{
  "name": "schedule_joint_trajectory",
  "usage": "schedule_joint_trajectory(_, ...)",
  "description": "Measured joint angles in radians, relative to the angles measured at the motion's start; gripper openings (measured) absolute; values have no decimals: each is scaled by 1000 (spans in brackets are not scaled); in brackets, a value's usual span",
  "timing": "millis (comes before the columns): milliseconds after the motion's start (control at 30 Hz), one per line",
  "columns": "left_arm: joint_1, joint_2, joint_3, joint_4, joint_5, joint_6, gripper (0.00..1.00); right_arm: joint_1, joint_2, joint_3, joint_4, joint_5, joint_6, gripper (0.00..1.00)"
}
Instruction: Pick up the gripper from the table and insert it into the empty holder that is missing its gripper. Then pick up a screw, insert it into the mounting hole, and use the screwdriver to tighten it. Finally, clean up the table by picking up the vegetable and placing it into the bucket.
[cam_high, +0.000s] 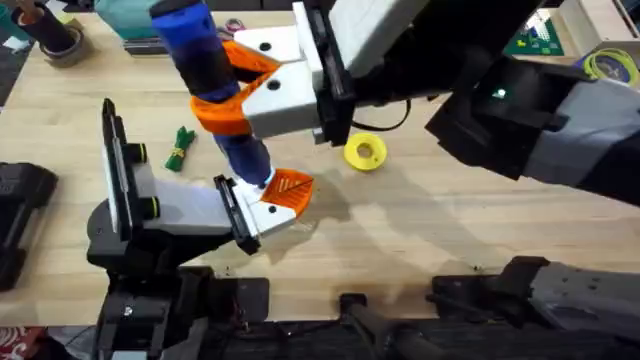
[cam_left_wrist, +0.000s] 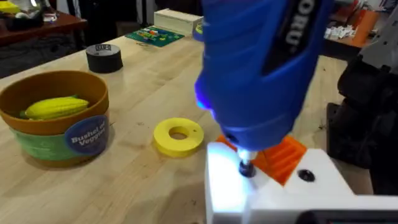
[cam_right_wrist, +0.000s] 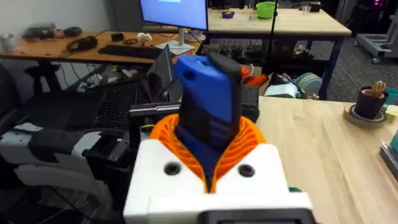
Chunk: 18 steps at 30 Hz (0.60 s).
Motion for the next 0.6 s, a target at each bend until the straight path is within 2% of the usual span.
schedule_joint_trajectory(600,0,0,0,0,0,0,11,0,0,-12,17,0,0,24)
